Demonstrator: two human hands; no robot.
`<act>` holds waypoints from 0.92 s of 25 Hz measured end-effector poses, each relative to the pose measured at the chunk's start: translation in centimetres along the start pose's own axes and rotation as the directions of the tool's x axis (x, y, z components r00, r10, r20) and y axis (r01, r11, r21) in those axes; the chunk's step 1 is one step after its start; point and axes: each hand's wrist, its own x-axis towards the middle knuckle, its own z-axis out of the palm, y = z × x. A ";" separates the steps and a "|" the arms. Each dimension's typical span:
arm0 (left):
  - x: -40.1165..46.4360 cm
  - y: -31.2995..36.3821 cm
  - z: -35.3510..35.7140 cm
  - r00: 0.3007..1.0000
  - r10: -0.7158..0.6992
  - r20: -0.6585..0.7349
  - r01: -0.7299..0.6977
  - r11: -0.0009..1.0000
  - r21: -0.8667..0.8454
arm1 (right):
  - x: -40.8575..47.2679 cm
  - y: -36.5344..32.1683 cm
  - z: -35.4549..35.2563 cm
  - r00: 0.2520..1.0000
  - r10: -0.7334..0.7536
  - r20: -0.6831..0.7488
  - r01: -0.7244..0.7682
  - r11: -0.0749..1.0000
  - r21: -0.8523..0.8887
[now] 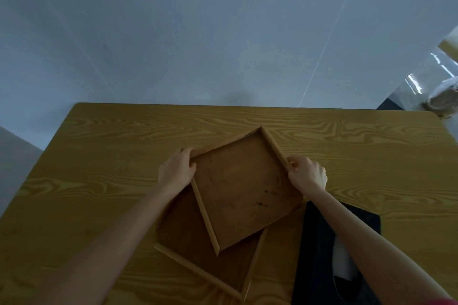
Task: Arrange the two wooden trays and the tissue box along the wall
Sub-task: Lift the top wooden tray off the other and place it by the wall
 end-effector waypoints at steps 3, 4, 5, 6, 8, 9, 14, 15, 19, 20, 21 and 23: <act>-1.5 0.4 1.0 0.996 -0.083 0.042 0.087 0.990 -0.109 | -0.5 0.5 0.3 0.997 0.073 0.008 -0.074 0.995 0.068; -2.0 0.5 1.4 0.992 -0.103 0.071 0.114 0.978 -0.172 | -0.6 0.5 0.4 0.995 0.095 0.008 -0.095 0.991 0.090; -2.6 0.6 1.9 0.988 -0.119 0.099 0.139 0.964 -0.228 | -0.7 0.6 0.4 0.993 0.114 0.008 -0.114 0.987 0.112; -3.1 0.7 2.2 0.983 -0.136 0.125 0.165 0.950 -0.267 | -0.9 0.6 0.5 0.992 0.128 0.007 -0.128 0.983 0.133; -3.9 0.8 2.4 0.977 -0.157 0.148 0.195 0.933 -0.303 | -1.2 0.7 0.6 0.990 0.140 0.004 -0.138 0.976 0.166; -4.0 0.9 2.4 0.974 -0.162 0.156 0.204 0.928 -0.313 | -1.4 0.8 0.7 0.991 0.136 0.000 -0.134 0.976 0.174; -3.7 1.1 1.3 0.978 -0.118 0.173 0.174 0.920 -0.352 | -1.7 1.0 0.7 0.995 0.096 -0.036 -0.090 0.984 0.151; -3.3 1.2 1.0 0.980 -0.102 0.172 0.158 0.923 -0.351 | -1.6 1.1 0.5 0.995 0.091 -0.039 -0.084 0.985 0.154; -0.7 2.2 -0.3 0.990 -0.055 0.134 0.099 0.932 -0.349 | -0.1 1.0 -0.9 0.993 0.102 -0.067 -0.085 0.971 0.222; 0.2 2.8 -0.7 0.992 -0.044 0.121 0.085 0.929 -0.361 | 0.6 1.0 -1.3 0.991 0.109 -0.075 -0.089 0.968 0.233; 1.1 3.5 -1.0 0.994 -0.034 0.105 0.070 0.928 -0.366 | 1.4 1.0 -1.6 0.990 0.116 -0.082 -0.094 0.966 0.240; 3.0 4.9 -1.3 0.997 -0.014 0.077 0.041 0.930 -0.364 | 2.9 1.1 -2.1 0.988 0.129 -0.089 -0.104 0.965 0.242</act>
